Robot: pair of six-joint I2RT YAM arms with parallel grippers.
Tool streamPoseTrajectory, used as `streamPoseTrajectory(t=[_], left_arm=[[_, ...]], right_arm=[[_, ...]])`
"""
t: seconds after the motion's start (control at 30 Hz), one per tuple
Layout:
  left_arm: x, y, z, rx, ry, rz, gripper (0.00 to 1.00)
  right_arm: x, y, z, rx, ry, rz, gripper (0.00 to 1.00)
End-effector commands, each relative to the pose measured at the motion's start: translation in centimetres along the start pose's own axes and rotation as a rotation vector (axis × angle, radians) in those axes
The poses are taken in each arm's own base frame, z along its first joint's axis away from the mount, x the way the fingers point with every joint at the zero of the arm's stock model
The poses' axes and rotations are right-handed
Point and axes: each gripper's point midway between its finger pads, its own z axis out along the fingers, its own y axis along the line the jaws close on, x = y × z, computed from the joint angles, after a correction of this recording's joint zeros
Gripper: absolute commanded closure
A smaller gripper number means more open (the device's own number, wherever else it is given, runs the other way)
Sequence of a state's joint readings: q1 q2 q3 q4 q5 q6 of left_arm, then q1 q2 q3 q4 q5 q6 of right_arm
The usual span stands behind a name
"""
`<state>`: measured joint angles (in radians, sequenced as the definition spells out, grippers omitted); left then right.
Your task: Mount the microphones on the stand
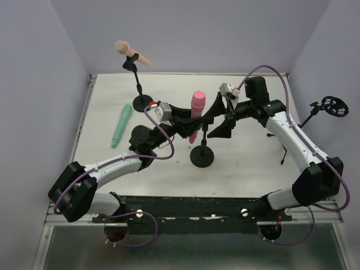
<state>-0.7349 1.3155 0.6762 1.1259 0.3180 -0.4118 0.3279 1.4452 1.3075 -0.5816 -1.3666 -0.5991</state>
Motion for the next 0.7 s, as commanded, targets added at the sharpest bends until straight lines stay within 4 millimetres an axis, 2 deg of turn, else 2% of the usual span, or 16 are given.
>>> streamPoseTrajectory(t=[0.0, 0.37, 0.5, 0.6, 0.67], left_arm=[[1.5, 1.1, -0.9, -0.058, 0.048, -0.024, 0.89], [1.3, 0.4, -1.3, -0.047, 0.086, -0.046, 0.41], [1.2, 0.3, -1.4, -0.055, 0.106, -0.055, 0.29], [1.0, 0.2, -1.4, -0.06, 0.133, -0.052, 0.25], [0.7, 0.0, -1.5, -0.054, 0.137, -0.042, 0.19]], right_arm=[[-0.6, 1.7, 0.0, -0.041, -0.021, 0.017, 0.09], [-0.3, 1.6, -0.2, -0.023, -0.017, 0.021, 0.09], [-0.2, 1.6, -0.3, -0.017, -0.017, 0.022, 0.08], [-0.2, 1.7, -0.3, -0.018, -0.017, 0.022, 0.09], [-0.1, 1.7, -0.3, -0.017, -0.016, 0.023, 0.09]])
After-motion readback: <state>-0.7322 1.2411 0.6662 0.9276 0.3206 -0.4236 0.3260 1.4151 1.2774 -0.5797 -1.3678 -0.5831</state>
